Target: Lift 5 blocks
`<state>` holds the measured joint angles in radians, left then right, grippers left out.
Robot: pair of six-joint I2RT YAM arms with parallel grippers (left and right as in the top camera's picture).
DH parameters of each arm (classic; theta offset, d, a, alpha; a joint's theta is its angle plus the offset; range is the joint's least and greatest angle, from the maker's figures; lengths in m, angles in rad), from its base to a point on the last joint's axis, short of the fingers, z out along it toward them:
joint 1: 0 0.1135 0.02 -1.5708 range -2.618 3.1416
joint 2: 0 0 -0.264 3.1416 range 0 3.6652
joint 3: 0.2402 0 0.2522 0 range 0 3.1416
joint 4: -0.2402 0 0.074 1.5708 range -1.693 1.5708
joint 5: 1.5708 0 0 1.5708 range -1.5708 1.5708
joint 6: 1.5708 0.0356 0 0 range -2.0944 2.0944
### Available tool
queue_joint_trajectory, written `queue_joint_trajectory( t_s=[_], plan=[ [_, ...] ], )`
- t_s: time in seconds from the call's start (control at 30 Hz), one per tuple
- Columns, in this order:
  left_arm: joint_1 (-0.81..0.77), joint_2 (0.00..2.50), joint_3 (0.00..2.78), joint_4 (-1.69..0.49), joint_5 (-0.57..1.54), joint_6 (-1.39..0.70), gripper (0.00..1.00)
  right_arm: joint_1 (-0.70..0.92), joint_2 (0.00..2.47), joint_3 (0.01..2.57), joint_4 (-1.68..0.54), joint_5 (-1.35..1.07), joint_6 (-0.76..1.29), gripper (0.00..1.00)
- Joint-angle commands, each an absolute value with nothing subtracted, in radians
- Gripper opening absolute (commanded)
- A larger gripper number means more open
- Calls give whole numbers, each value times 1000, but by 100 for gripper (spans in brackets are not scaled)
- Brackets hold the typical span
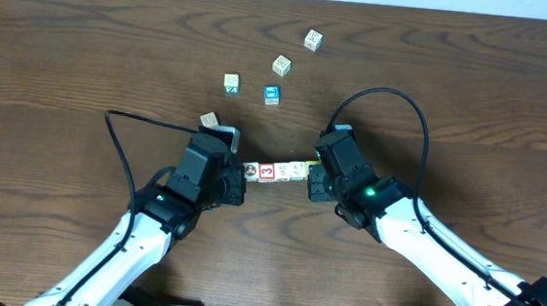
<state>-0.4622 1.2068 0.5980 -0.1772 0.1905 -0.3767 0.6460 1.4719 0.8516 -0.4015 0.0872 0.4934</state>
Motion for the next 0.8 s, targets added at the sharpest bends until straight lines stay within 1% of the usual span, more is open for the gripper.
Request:
queue_joint_trajectory(
  t_s=[0.0, 0.27, 0.77],
  plan=[
    [-530, 1221, 657, -127, 464, -398, 7, 746, 1468, 908, -343, -237, 501, 1],
    [-530, 1223, 657, -92, 464, -398, 7, 746, 1468, 908, -344, -237, 524, 1],
    [-530, 1223, 657, -93, 464, -399, 7, 746, 1468, 908, -344, -245, 606, 1]
  ],
)
